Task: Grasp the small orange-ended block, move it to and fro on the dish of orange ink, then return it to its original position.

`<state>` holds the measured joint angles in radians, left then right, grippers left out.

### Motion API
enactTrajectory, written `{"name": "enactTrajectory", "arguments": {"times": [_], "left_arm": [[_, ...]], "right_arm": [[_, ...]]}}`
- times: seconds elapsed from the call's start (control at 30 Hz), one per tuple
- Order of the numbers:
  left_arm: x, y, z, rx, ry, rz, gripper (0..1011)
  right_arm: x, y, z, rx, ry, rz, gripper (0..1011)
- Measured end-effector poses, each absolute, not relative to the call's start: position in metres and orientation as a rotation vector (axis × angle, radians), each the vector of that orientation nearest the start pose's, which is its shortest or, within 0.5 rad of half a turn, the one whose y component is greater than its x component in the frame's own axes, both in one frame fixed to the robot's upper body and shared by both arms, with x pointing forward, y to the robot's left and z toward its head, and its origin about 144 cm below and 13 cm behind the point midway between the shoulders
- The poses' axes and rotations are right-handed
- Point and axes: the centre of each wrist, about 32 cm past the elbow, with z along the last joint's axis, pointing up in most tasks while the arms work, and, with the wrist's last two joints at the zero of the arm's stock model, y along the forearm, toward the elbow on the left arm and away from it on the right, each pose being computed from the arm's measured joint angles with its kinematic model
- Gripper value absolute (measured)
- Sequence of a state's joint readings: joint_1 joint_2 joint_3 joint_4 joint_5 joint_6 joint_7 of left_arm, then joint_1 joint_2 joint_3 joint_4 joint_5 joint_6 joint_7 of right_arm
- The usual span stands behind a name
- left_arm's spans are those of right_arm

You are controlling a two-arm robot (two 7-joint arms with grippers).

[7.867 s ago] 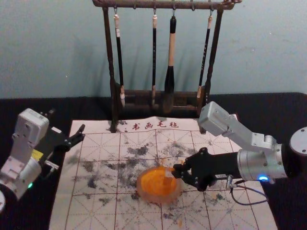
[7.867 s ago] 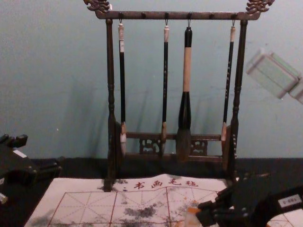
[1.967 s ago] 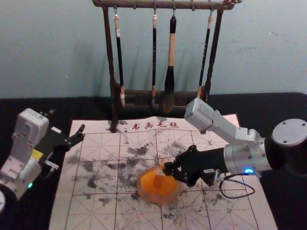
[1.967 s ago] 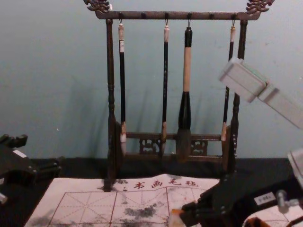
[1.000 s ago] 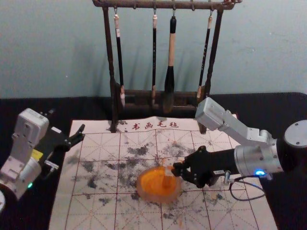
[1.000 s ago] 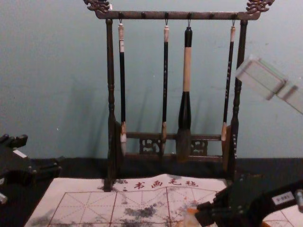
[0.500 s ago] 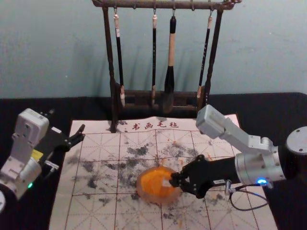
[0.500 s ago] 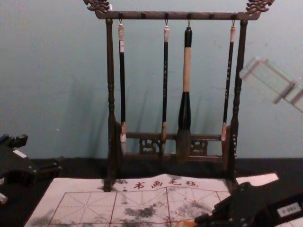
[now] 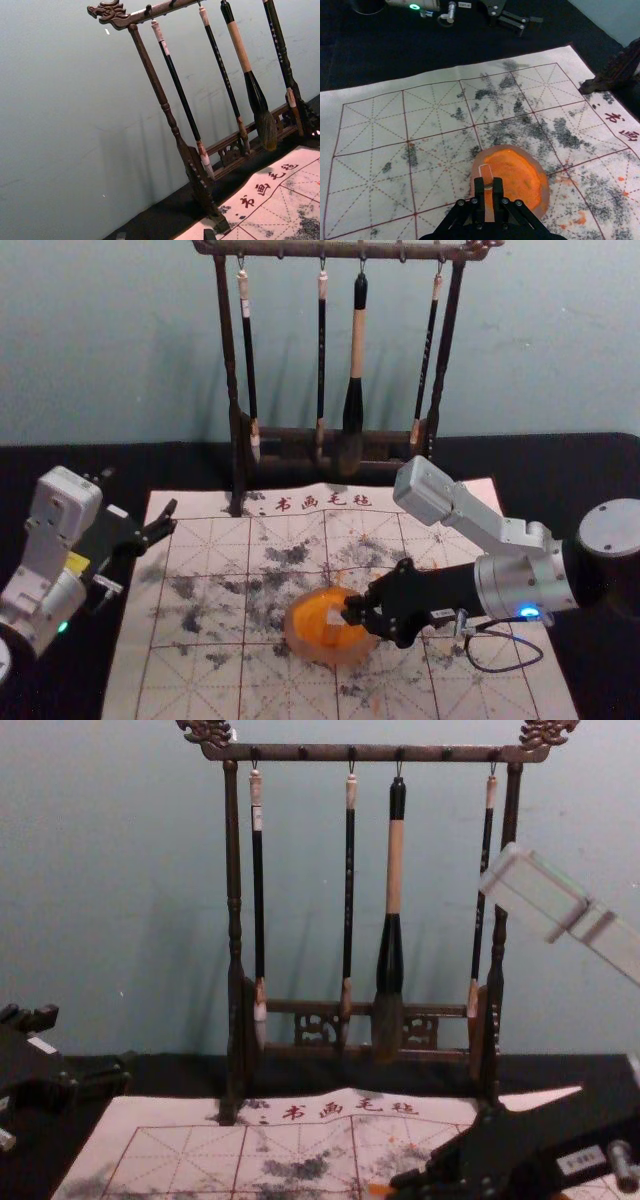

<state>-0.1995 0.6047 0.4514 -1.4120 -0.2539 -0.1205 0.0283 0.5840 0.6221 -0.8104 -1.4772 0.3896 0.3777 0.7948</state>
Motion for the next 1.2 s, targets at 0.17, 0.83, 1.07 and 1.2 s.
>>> {"name": "enactTrajectory", "arguments": {"times": [0.17,0.83,1.07,1.2], "left_arm": [[0.489,0.31,1.14,0.305,-0.285,1.248,1001],[0.489,0.31,1.14,0.304,-0.285,1.248,1001],[0.489,0.31,1.14,0.304,-0.285,1.248,1001],[0.489,0.31,1.14,0.304,-0.285,1.248,1001]], "right_arm": [[0.548,-0.226,1.224,-0.595,0.046,-0.298,65],[0.561,-0.23,1.226,-0.596,0.045,-0.367,65],[0.559,-0.236,1.228,-0.596,0.047,-0.378,65],[0.554,-0.239,1.227,-0.597,0.053,-0.375,65]]}}
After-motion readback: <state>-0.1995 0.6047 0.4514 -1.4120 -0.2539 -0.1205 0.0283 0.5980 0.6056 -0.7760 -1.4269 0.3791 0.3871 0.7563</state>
